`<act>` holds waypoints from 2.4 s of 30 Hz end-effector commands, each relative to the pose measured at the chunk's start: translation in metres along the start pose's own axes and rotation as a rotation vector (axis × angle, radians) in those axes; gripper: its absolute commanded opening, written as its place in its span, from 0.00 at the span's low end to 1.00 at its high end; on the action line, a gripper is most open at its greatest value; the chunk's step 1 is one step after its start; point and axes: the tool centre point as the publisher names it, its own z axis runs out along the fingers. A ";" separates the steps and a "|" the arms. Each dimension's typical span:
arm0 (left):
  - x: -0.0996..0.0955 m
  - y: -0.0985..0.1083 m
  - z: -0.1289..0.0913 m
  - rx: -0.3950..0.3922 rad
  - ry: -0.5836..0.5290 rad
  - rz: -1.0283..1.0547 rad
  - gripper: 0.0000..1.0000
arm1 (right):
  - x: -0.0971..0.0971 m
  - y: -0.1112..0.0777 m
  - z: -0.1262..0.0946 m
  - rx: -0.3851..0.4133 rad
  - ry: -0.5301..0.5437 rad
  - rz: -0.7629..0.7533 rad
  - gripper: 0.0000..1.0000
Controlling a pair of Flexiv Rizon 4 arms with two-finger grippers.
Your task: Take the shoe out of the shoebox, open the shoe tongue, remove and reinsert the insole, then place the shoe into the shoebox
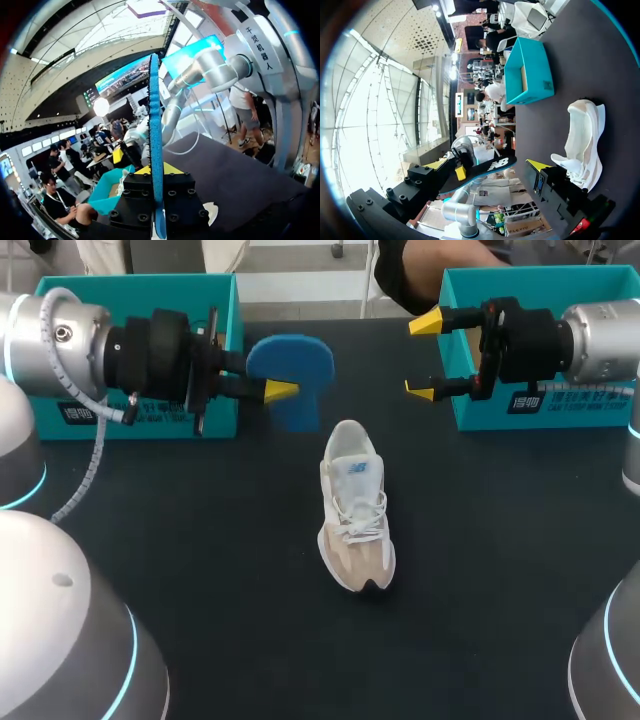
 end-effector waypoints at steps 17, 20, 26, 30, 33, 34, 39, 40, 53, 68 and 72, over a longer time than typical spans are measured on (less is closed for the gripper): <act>0.000 -0.004 -0.001 0.052 -0.065 -1.319 0.00 | 0.000 0.000 0.001 -0.001 -0.001 0.001 1.00; 0.000 -0.002 0.002 0.080 -0.050 -1.448 0.00 | 0.000 0.000 0.001 -0.001 -0.001 0.001 1.00; 0.001 0.000 0.005 0.142 -0.006 -1.661 0.00 | 0.000 0.000 0.001 -0.001 -0.001 0.001 1.00; -0.001 0.005 0.007 0.177 0.032 -1.745 0.00 | 0.000 0.000 0.001 -0.001 -0.001 0.001 1.00; -0.005 0.011 0.011 0.172 0.076 -1.825 0.00 | 0.000 0.000 0.001 -0.001 -0.001 0.001 1.00; -0.005 0.014 0.012 0.167 0.084 -1.837 0.00 | 0.000 0.000 0.001 -0.001 -0.001 0.001 1.00; -0.010 0.019 0.018 0.184 0.122 -1.946 0.00 | 0.000 0.000 0.001 -0.001 -0.001 0.001 1.00; -0.009 0.020 0.019 0.191 0.131 -1.957 0.00 | 0.000 0.000 0.001 -0.001 -0.001 0.001 1.00; -0.004 0.043 0.038 0.129 0.237 -1.971 0.00 | 0.000 0.000 0.001 -0.001 -0.001 0.001 1.00; -0.013 0.044 0.040 0.146 0.189 -1.842 0.00 | 0.000 0.000 0.001 -0.001 -0.001 0.001 1.00; -0.018 0.046 0.039 0.147 0.181 -1.845 0.00 | 0.000 0.000 0.001 -0.001 -0.001 0.001 1.00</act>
